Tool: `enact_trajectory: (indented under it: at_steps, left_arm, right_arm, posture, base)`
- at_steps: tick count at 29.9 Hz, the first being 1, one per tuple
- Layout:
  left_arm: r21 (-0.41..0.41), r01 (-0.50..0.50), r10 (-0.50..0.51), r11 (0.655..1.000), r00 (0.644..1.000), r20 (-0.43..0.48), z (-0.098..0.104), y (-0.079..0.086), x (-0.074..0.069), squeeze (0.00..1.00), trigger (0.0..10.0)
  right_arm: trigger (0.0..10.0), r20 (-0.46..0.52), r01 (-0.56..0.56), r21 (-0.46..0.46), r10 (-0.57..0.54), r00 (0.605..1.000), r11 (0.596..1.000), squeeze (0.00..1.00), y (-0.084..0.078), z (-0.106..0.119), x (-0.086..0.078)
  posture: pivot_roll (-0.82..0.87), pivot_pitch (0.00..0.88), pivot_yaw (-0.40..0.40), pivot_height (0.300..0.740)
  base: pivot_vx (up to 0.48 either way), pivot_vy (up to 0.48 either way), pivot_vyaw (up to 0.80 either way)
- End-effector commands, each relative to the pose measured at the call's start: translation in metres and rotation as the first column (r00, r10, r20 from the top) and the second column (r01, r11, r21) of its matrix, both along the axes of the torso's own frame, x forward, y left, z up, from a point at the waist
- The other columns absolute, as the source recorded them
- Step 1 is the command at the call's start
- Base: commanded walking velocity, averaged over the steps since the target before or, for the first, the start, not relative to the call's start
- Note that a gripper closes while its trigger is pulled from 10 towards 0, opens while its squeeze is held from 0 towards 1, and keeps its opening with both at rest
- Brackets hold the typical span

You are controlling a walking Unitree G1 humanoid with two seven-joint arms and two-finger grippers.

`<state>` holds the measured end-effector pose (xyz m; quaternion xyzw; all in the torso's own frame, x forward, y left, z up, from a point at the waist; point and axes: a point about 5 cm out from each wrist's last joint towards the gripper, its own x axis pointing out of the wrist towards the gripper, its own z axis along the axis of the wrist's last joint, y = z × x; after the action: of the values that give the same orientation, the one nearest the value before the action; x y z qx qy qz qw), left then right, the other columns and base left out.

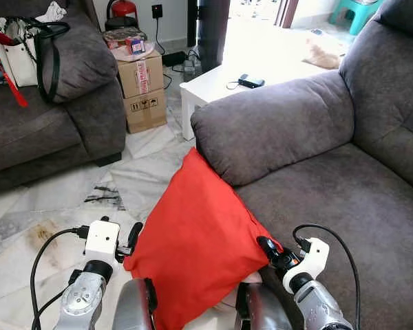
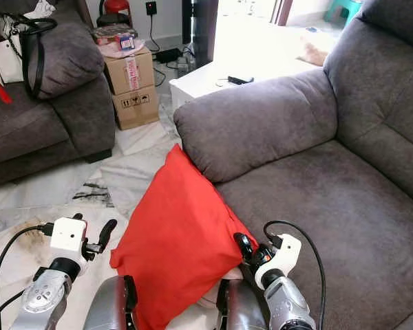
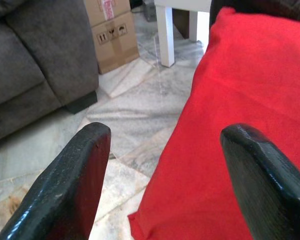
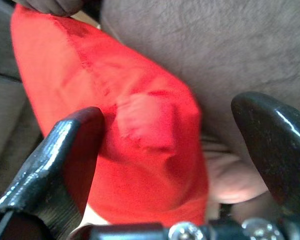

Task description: Move the pillow to the sofa from floor

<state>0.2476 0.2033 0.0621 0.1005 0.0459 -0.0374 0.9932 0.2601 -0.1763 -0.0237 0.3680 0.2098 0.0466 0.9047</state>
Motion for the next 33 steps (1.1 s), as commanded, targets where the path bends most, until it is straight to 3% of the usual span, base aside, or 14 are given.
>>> enact_trajectory:
  at_steps: [1, 11, 16, 26, 33]
  left_arm:
    - [-0.003, 0.001, -0.001, 1.000, 1.000, -0.010, 0.000, 0.001, -0.003, 0.00, 10.0]
    - [-0.006, 0.000, 0.000, 1.000, 1.000, -0.010, 0.002, 0.002, -0.003, 0.00, 10.0]
    - [-0.009, 0.007, -0.007, 1.000, 1.000, -0.007, 0.002, -0.001, -0.001, 0.00, 10.0]
    - [-0.007, 0.014, -0.014, 1.000, 1.000, 0.016, 0.005, -0.007, -0.002, 0.00, 10.0]
    - [0.003, 0.008, -0.008, 1.000, 1.000, 0.011, 0.005, -0.005, -0.009, 0.00, 10.0]
  right_arm:
    - [10.0, -0.010, -0.002, 0.038, 0.003, 1.000, 0.999, 0.00, 0.002, -0.003, -0.003]
    - [10.0, 0.070, -0.039, 0.175, 0.027, 0.997, 0.984, 0.00, 0.014, 0.003, 0.000]
    - [10.0, 0.072, -0.052, 0.148, 0.041, 0.997, 0.988, 0.00, 0.014, 0.003, -0.001]
    - [10.0, 0.104, 0.039, 0.089, -0.048, 0.993, 0.995, 0.00, 0.009, 0.007, 0.005]
    - [10.0, 0.086, -0.007, 0.086, 0.000, 0.996, 0.996, 0.00, 0.023, 0.004, 0.004]
  posture:
    - [0.06, 0.146, -0.069, 0.591]
    - [0.07, 0.149, -0.066, 0.591]
    - [0.06, 0.152, -0.067, 0.591]
    - [0.07, 0.180, -0.074, 0.591]
    - [0.08, 0.202, -0.080, 0.591]
  base:
    - [0.000, 0.000, 0.00]
    - [0.000, 0.000, 0.00]
    - [0.000, 0.000, 0.00]
    - [0.000, 0.000, 0.00]
    - [0.000, 0.000, 0.00]
